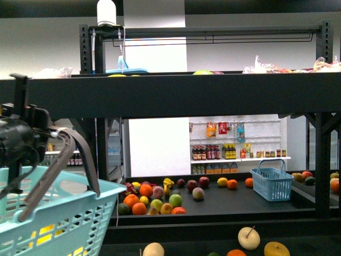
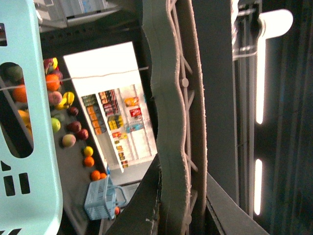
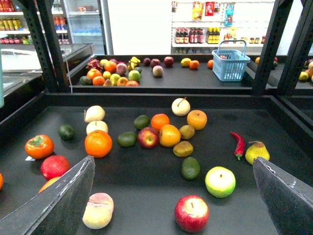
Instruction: Pick lemon from shelf
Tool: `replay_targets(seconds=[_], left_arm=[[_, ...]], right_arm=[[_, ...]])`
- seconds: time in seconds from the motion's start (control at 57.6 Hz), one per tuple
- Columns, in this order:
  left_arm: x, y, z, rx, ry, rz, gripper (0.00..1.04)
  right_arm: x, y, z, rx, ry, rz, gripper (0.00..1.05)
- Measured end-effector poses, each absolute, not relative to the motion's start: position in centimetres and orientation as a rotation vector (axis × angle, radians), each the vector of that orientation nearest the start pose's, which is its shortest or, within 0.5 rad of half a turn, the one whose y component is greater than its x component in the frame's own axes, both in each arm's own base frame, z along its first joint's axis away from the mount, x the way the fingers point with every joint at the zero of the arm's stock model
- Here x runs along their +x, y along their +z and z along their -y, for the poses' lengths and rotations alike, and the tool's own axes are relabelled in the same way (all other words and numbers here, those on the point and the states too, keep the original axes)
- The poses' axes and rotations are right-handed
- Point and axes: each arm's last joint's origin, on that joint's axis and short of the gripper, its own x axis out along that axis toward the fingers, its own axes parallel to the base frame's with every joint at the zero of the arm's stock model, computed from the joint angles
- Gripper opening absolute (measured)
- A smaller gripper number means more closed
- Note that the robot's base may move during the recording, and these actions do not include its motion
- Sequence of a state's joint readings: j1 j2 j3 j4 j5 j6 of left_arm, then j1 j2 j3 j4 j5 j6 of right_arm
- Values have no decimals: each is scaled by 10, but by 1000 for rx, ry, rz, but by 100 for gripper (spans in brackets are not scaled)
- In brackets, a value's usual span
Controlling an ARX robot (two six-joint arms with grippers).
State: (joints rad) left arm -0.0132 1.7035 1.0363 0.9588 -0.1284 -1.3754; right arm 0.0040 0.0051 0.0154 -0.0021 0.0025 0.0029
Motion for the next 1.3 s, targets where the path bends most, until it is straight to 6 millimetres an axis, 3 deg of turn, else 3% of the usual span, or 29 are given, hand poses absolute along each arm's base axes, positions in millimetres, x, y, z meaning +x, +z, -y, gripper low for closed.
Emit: replay_targets(seconds=[0.243, 0.33, 0.625, 1.042, 1.303], left_arm=[[353, 265, -66, -1393, -14, 505, 12], [348, 263, -78, -1377, -12, 557, 12], [347, 246, -93, -1413, -100, 590, 12], [356, 212, -106, -1494, -43, 520, 12], [357, 201, -114, -1515, -21, 502, 12]], right_arm=[[97, 168, 0, 3, 2, 8, 97], [97, 168, 0, 3, 2, 8, 97], [97, 168, 0, 3, 2, 8, 97], [97, 168, 0, 3, 1, 8, 97], [97, 168, 0, 3, 1, 8, 97]])
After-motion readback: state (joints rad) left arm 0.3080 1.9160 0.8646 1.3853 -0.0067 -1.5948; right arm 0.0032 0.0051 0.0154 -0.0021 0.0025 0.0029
